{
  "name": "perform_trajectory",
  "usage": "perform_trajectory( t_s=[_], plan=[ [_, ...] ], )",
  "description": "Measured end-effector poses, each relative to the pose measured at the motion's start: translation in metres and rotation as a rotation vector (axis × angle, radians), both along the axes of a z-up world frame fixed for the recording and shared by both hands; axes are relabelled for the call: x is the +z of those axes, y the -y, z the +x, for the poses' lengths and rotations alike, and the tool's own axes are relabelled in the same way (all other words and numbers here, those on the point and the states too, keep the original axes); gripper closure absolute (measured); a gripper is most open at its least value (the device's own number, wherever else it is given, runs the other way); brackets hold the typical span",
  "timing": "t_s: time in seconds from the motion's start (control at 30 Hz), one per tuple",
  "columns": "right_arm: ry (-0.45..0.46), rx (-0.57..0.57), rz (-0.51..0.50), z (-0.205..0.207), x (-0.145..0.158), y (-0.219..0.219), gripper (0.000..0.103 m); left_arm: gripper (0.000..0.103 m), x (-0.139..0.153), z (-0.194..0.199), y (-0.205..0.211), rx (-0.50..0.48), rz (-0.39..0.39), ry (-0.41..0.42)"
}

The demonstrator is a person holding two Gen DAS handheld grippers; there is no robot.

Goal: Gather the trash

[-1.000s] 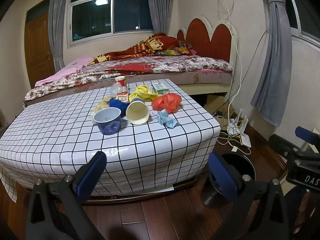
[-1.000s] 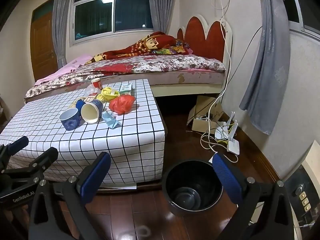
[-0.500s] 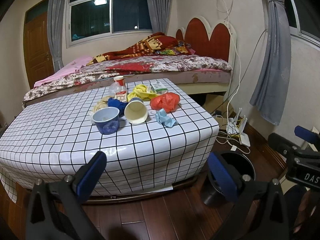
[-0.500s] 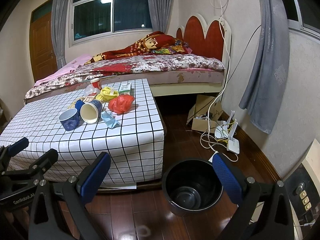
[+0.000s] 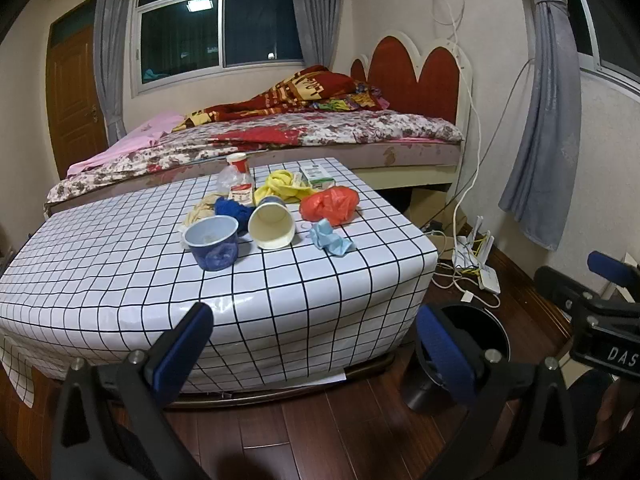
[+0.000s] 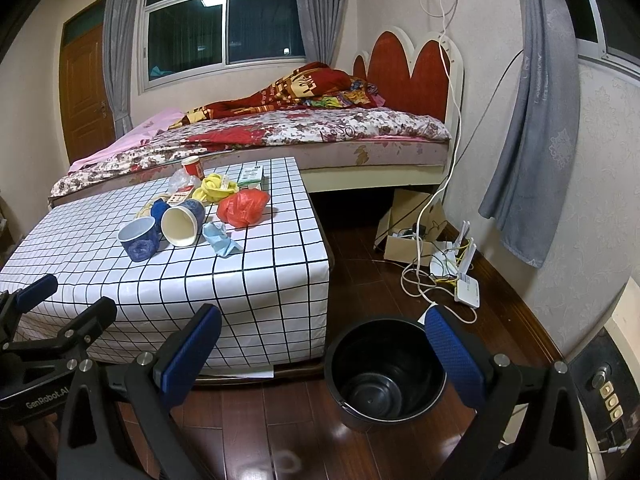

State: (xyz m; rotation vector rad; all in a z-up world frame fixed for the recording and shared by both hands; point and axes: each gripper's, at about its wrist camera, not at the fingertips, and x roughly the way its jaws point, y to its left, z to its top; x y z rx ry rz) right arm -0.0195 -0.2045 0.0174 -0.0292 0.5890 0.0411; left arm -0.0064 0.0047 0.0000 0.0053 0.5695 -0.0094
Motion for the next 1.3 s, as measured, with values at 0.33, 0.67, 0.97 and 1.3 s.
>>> perform_trajectory(
  t_s=[0.33,0.67,0.97,1.3],
  plan=[
    [0.0,-0.001,-0.002,0.0008,0.0,-0.0019,0.001,0.001,0.0003,0.0007,0.0042,-0.002,0.003,0.0],
    [0.002,0.0,-0.001,0.001,0.0007,-0.0008,0.001,0.001,0.0003,0.0008,0.0044,-0.002,0.004,0.0],
    [0.001,-0.001,0.0,0.001,0.0005,-0.0014,0.001,0.001,0.0003,0.0008,0.0044,-0.002,0.004,-0.001],
    [-0.002,0.001,0.002,0.0021,0.0004,-0.0036,0.001,0.001,0.0018,0.0032,0.0055,0.001,0.005,-0.005]
  ],
)
